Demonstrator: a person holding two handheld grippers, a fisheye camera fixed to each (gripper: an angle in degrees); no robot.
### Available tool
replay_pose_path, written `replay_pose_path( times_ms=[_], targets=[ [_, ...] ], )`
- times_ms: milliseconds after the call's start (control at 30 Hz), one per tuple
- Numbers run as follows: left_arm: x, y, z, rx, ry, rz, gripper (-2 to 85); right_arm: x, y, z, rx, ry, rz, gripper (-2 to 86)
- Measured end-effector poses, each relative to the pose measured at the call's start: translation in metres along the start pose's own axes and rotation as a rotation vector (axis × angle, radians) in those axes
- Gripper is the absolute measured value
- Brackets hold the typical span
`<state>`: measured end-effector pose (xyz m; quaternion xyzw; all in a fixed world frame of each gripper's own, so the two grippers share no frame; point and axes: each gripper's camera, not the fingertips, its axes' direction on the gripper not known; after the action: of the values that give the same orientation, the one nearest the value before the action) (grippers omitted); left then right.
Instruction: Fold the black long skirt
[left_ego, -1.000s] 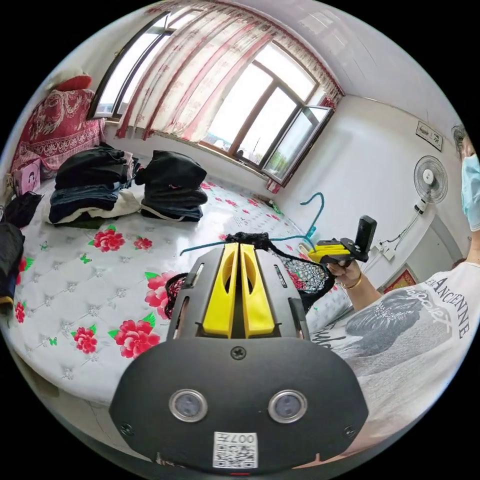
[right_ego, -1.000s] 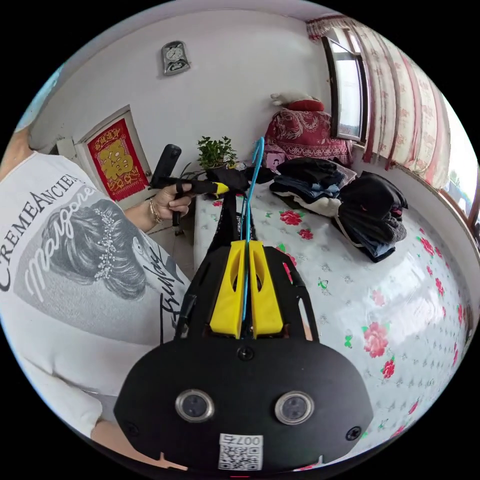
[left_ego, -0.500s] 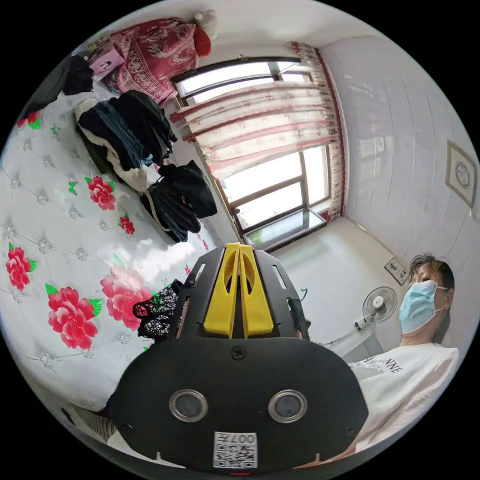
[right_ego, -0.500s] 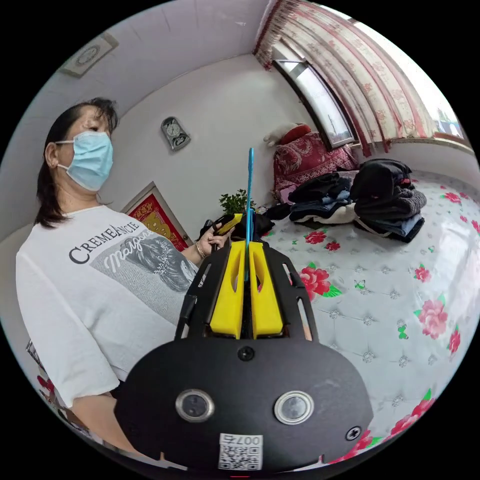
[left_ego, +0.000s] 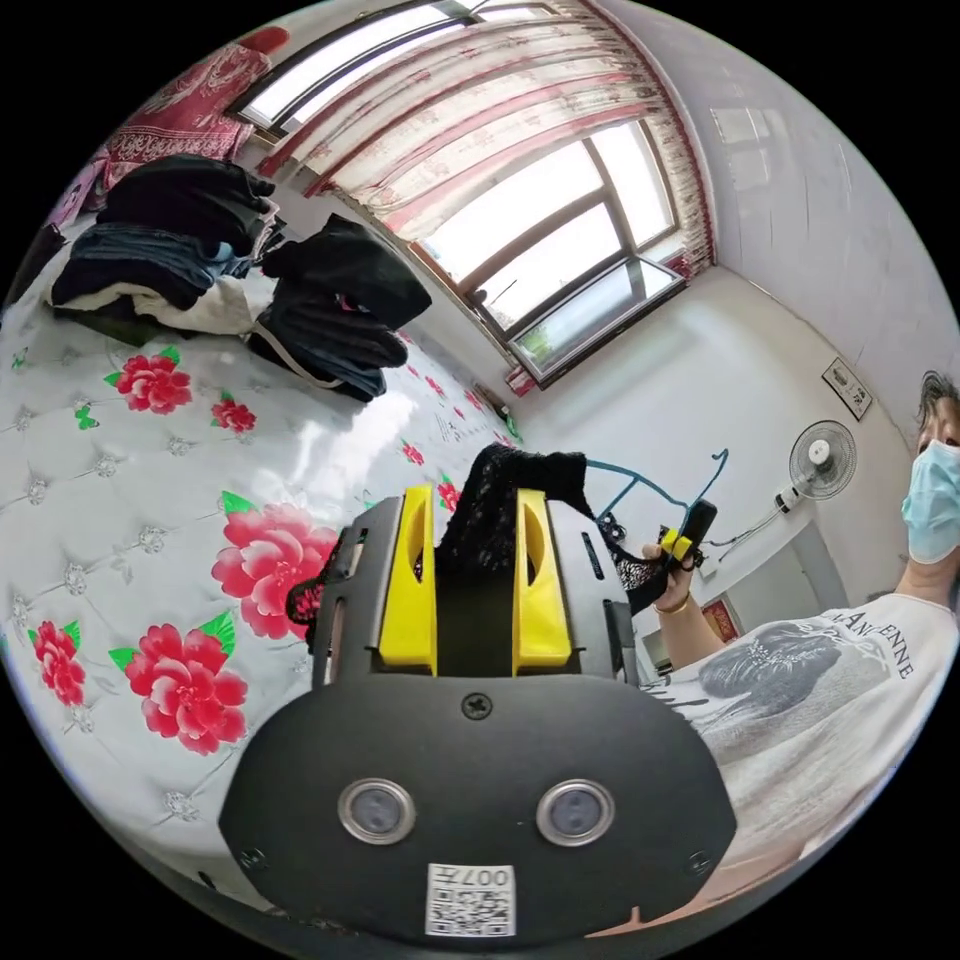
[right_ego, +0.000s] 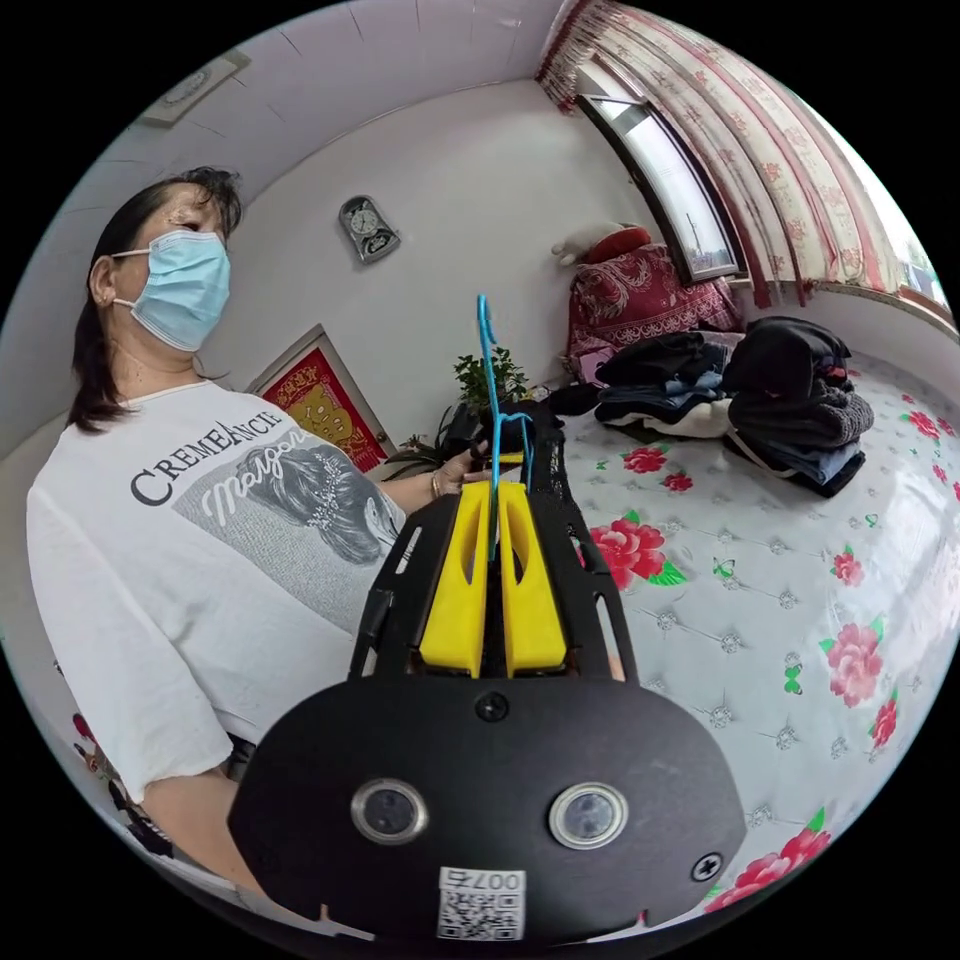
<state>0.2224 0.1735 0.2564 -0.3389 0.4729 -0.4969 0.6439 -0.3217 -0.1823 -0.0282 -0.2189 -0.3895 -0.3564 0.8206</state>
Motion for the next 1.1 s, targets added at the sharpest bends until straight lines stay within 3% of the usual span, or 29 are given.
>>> replay_pose_path(
  times_ms=[100, 300, 467, 667, 867, 1100],
  targets=[
    [-0.003, -0.014, 0.003, -0.057, 0.077, 0.012, -0.2, -0.004, 0.012, -0.005, -0.019, -0.009, 0.031, -0.1],
    [-0.003, -0.019, -0.019, -0.024, 0.168, 0.003, -0.9, -0.017, 0.033, -0.026, -0.009, 0.038, 0.059, 0.0],
    [-0.004, -0.024, -0.028, -0.034, 0.224, -0.021, -1.0, -0.038, 0.027, 0.014, -0.189, 0.221, -0.005, 0.0],
    [-0.013, -0.029, -0.039, -0.071, 0.107, -0.088, -1.0, -0.035, 0.033, 0.044, -0.222, 0.193, 0.005, 0.1],
    [-0.016, -0.025, -0.055, -0.069, 0.158, -0.085, -1.0, -0.023, 0.044, 0.044, -0.235, 0.295, 0.102, 2.1],
    [-0.016, -0.035, -0.059, -0.05, 0.159, -0.104, -1.0, -0.006, 0.04, 0.107, -0.301, 0.22, 0.12, 2.4]
  ],
)
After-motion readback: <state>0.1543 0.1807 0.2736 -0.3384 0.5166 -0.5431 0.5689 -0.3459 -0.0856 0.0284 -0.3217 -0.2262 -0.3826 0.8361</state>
